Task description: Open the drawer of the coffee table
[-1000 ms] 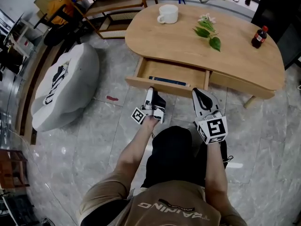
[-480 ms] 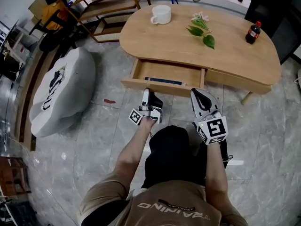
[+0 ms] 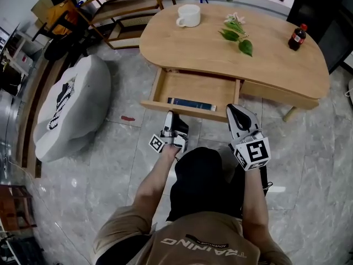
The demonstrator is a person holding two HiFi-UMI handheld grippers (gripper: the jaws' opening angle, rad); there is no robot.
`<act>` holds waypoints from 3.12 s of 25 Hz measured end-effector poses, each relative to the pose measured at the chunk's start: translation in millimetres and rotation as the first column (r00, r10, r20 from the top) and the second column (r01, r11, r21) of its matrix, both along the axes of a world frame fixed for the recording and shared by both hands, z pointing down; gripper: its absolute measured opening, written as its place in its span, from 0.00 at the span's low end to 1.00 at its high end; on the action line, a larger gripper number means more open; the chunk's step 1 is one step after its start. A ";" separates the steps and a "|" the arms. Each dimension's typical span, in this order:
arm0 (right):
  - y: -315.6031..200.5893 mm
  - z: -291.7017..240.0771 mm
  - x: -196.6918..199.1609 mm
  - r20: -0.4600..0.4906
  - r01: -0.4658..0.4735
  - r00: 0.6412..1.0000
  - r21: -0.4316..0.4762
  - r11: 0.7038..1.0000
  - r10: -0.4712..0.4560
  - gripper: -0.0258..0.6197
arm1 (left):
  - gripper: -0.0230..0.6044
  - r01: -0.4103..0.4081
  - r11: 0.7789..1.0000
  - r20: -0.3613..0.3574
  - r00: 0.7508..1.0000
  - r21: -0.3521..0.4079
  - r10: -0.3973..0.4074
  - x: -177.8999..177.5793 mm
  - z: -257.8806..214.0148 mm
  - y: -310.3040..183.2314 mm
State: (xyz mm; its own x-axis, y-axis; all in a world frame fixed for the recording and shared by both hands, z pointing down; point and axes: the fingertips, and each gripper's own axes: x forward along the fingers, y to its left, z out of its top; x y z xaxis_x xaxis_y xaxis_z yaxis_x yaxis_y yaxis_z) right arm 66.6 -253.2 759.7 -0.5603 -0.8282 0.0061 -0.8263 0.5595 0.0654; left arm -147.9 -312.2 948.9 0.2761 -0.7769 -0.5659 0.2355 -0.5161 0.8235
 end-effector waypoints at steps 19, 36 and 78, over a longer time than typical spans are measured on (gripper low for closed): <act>-1.7 6.9 6.4 -0.010 -0.025 1.000 -0.023 0.999 0.024 0.05 | 0.40 -0.015 0.999 0.094 0.995 -0.032 0.017 0.1 23.4 9.1; -3.1 7.7 10.0 -0.034 -0.050 0.998 0.009 0.999 0.050 0.05 | 0.15 -0.099 0.995 0.440 0.894 -0.001 0.090 4.6 4.5 30.3; -46.2 11.2 37.3 -0.075 -0.216 0.974 -0.041 0.975 0.213 0.05 | 0.05 -0.055 0.962 0.940 -0.204 0.267 -0.272 57.4 -158.5 -24.4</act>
State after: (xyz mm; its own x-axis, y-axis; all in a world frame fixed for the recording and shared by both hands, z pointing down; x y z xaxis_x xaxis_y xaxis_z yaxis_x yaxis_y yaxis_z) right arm 103.9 -299.4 771.0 -0.3662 -0.9269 0.0823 -0.9218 0.3734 0.1038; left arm -90.5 -336.7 790.5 0.5397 -0.8241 0.1722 -0.8243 -0.5588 -0.0907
